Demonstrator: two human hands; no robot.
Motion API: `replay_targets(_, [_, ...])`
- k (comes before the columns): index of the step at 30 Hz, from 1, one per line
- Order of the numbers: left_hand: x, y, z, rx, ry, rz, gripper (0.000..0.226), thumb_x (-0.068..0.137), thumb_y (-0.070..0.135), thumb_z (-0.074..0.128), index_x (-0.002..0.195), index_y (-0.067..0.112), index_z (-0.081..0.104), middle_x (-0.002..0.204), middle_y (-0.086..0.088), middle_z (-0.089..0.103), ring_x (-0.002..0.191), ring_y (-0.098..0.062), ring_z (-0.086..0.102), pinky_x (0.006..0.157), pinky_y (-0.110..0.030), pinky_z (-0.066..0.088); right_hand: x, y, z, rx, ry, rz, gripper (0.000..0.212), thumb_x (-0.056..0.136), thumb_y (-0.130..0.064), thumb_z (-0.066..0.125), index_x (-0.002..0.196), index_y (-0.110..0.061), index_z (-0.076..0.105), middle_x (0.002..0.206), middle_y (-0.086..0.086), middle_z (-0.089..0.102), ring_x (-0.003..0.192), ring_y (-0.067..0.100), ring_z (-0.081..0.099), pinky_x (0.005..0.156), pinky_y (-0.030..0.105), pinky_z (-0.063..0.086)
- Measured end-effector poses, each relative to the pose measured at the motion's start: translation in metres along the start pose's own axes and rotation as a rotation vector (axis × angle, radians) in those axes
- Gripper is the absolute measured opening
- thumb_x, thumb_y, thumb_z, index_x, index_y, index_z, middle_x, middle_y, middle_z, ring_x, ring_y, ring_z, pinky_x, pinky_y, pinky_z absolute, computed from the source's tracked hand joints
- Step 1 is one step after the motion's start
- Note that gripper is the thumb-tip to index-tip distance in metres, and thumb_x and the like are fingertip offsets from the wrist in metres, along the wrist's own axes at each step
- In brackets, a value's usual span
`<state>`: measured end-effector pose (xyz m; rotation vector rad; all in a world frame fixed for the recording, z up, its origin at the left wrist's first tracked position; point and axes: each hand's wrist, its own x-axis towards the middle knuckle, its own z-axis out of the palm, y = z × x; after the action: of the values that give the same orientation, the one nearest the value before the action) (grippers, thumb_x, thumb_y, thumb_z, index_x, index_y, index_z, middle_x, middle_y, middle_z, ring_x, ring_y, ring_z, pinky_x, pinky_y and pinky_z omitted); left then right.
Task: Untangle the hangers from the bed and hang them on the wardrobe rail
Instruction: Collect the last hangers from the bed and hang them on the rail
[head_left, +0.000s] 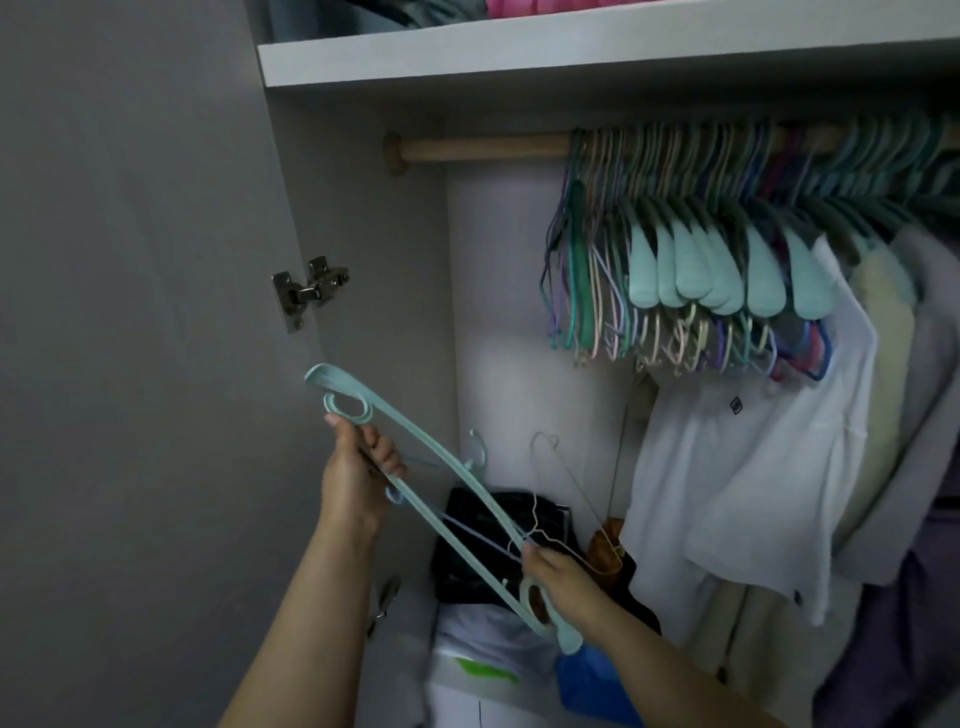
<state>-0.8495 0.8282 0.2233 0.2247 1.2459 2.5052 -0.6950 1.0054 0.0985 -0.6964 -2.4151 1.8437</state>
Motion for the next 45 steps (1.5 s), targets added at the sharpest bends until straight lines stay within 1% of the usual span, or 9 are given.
replay_targets(4, [0.005,-0.020,-0.006,0.416,0.021,-0.089,0.036,0.105,0.037,0.024,0.102,0.012,0.049,0.084,-0.018,0.066,0.069,-0.025,0.063,0.067,-0.032,0.049,-0.010,0.003,-0.015,0.310,0.175,0.034,0.039,0.095,-0.044,0.047,0.076,-0.010,0.047,0.049,0.000,0.035,0.042,0.012,0.031,0.043,0.024,0.026])
replay_targets(9, [0.005,-0.039,-0.021,0.912,-0.005,-0.276,0.042,0.107,0.025,0.026,0.121,-0.002,0.055,0.110,-0.025,0.067,0.051,-0.008,0.064,0.047,-0.020,0.041,-0.002,0.001,-0.047,0.319,0.331,0.116,0.030,0.100,-0.024,0.044,0.078,-0.009,0.058,0.044,0.000,0.038,0.036,0.011,0.031,0.039,0.019,0.024])
replay_targets(15, [0.006,-0.055,-0.037,0.880,0.005,-0.391,0.043,0.107,0.023,0.028,0.085,0.003,0.060,0.058,-0.005,0.068,0.039,-0.012,0.061,0.035,-0.013,0.039,-0.009,-0.011,-0.046,0.064,0.202,0.036,0.014,0.097,-0.024,0.052,0.111,-0.021,0.056,0.071,0.005,0.055,0.053,0.015,0.051,0.044,0.024,0.047])
replay_targets(19, [0.009,-0.046,-0.020,0.643,-0.008,-0.231,0.033,0.105,0.032,0.030,0.117,0.014,0.056,0.109,-0.015,0.063,0.041,-0.009,0.049,0.051,-0.020,0.050,-0.008,-0.032,-0.028,0.036,0.122,-0.036,0.032,0.091,-0.022,0.063,0.122,-0.023,0.054,0.090,0.005,0.066,0.048,0.014,0.057,0.049,0.027,0.051])
replay_targets(22, [0.011,-0.026,0.003,0.521,-0.002,-0.111,0.046,0.099,0.049,0.037,0.129,0.017,0.052,0.116,-0.009,0.061,0.047,-0.011,0.037,0.062,-0.028,0.049,-0.009,-0.046,-0.016,-0.088,0.066,-0.121,0.040,0.092,-0.023,0.062,0.128,-0.033,0.049,0.103,-0.001,0.062,0.058,0.010,0.057,0.055,0.023,0.051])
replay_targets(31, [0.010,-0.015,0.009,0.511,0.163,-0.070,0.021,0.097,0.023,0.053,0.083,0.010,0.062,0.111,-0.025,0.067,0.048,-0.015,0.032,0.057,-0.027,0.046,-0.006,-0.043,-0.028,-0.439,0.115,-0.268,0.047,0.090,-0.035,0.061,0.131,-0.051,0.045,0.115,-0.013,0.058,0.096,0.005,0.057,0.082,0.018,0.048])
replay_targets(36, [0.017,-0.006,0.012,0.556,0.067,-0.114,0.039,0.105,0.035,0.031,0.109,0.007,0.057,0.100,-0.013,0.071,0.029,-0.008,0.029,0.054,-0.022,0.043,-0.007,-0.072,-0.031,-0.001,0.141,-0.260,0.036,0.094,-0.014,0.058,0.125,-0.031,0.055,0.074,-0.004,0.056,0.051,0.008,0.049,0.049,0.024,0.042])
replay_targets(40, [0.020,0.007,0.015,0.654,-0.016,-0.283,0.029,0.102,0.013,0.028,0.108,0.002,0.054,0.065,-0.008,0.072,0.031,-0.011,0.050,0.040,-0.012,0.033,0.003,-0.156,-0.033,0.319,0.133,-0.329,0.023,0.099,-0.001,0.040,0.099,-0.012,0.060,0.074,0.009,0.050,0.043,0.015,0.047,0.047,0.027,0.042])
replay_targets(45, [-0.007,0.033,0.025,1.037,-0.182,-0.267,0.020,0.102,0.019,0.033,0.111,0.016,0.051,0.113,-0.004,0.071,0.080,-0.012,0.069,0.067,-0.025,0.031,0.028,-0.270,-0.049,0.731,0.230,-0.320,0.028,0.100,0.000,0.035,0.075,-0.008,0.044,0.069,0.009,0.040,0.048,0.014,0.041,0.043,0.023,0.044])
